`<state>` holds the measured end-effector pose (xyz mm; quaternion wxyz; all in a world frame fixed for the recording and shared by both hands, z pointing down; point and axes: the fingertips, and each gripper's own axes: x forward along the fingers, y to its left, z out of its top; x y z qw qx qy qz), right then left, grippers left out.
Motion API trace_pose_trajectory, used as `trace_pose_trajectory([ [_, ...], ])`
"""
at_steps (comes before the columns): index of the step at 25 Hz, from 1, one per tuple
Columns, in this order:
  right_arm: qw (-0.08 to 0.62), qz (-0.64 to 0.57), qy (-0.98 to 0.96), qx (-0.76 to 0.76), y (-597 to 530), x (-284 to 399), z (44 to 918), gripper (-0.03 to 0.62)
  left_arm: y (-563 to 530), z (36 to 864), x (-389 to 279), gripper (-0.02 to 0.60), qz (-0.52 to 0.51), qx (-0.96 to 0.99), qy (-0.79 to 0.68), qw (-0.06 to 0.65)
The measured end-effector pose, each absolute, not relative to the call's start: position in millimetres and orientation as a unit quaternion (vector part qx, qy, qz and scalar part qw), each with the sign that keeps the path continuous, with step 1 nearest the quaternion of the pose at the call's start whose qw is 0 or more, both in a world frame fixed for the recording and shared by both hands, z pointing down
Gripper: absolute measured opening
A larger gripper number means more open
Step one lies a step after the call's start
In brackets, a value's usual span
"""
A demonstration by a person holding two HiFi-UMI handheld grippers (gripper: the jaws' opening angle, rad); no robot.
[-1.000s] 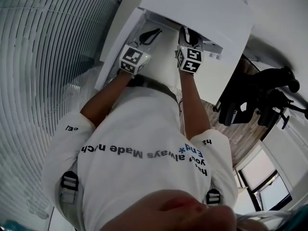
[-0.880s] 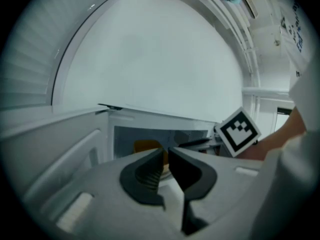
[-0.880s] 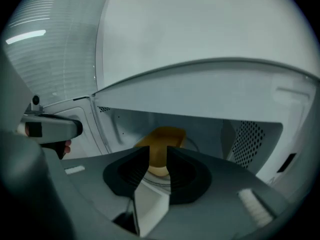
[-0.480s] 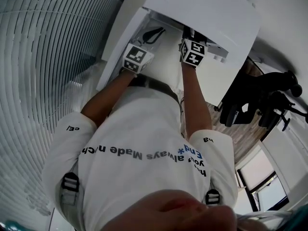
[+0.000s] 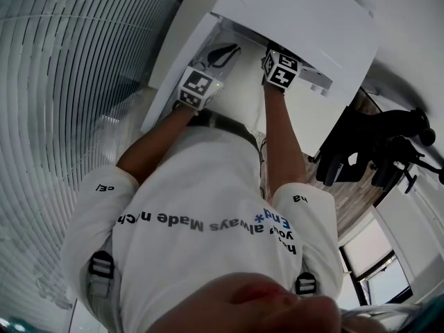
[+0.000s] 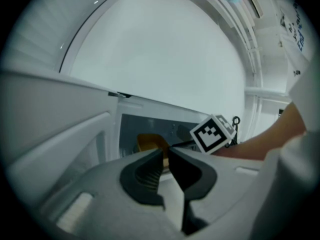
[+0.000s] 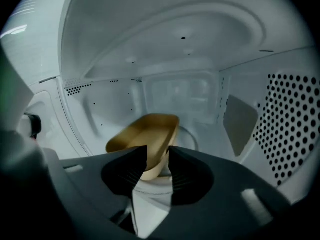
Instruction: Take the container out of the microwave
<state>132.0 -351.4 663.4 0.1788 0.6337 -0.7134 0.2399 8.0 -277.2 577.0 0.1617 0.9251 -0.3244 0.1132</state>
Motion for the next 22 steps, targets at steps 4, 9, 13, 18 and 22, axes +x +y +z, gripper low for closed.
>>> trace_pose_trajectory([
  [4,0.179,0.243,-0.712,0.635,-357,132,665,0.129,-276,576,7,0.035,0.112,0.924,-0.326,0.164],
  [9,0.18,0.243,-0.713,0.633,-362,130,667,0.092,-276,576,7,0.035,0.111,0.925,-0.325,0.165],
  [13,0.183,0.244,-0.707,0.638,-364,132,663,0.038,-274,575,5,0.035,0.112,0.924,-0.326,0.166],
  [18,0.169,0.254,-0.696,0.651,-362,138,661,0.026,-273,575,4,0.035,0.11,0.923,-0.328,0.167],
  [22,0.152,0.266,-0.69,0.656,-359,143,660,0.02,-273,573,5,0.035,0.111,0.922,-0.33,0.168],
])
